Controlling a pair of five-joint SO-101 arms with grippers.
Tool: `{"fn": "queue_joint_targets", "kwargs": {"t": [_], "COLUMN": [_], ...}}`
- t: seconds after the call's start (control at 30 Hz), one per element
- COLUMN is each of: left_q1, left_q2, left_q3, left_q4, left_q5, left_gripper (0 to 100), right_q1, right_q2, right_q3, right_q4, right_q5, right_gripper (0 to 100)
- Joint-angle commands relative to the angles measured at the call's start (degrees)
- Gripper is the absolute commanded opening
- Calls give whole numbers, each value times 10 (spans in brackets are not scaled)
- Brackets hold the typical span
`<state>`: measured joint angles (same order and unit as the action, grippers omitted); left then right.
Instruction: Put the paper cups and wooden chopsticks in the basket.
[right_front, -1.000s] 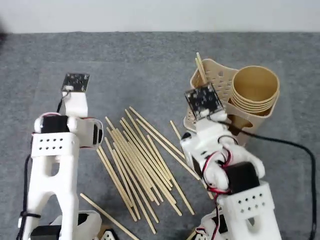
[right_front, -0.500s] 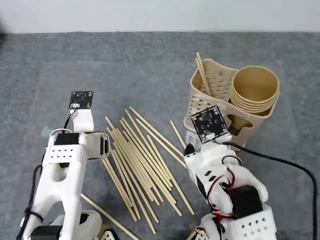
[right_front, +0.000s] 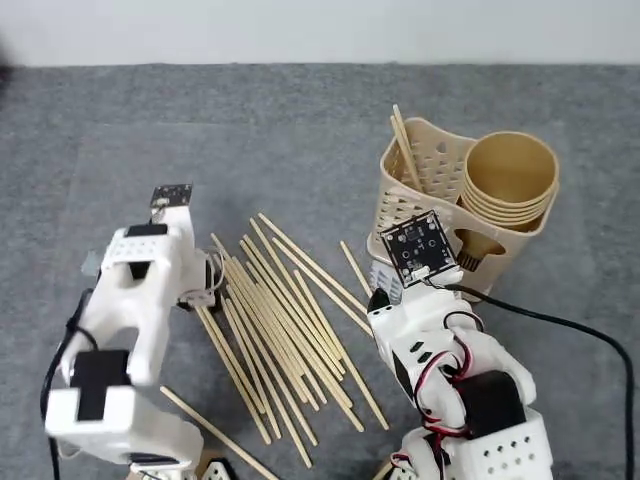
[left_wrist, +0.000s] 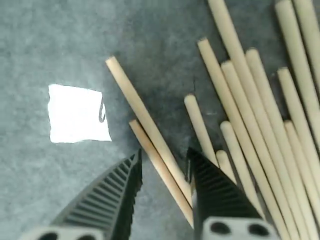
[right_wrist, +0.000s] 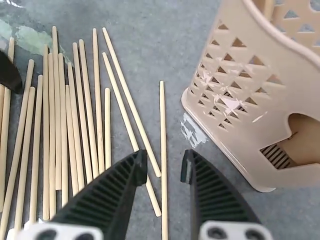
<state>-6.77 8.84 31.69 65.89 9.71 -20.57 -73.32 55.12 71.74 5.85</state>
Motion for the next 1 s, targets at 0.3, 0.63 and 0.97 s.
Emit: {"fn": "queue_joint_targets", "kwargs": {"t": [0.3,0.63,0.97], "left_q1": [-3,-3,-3], "left_q2": [74,71,71], "left_q3": [-65,-114,-378], "left_q4": [46,79,292], "left_q5": [6,20,47], "left_gripper": [13,12,11], "right_q1": [-4,-4,-4], "right_q2": [-9,-9,-10], "right_q3": [-2,-3,-4], "right_q4": [-7,-4,33], "right_q5": [-6,-6,-6], "right_gripper": [122,122,122]}}
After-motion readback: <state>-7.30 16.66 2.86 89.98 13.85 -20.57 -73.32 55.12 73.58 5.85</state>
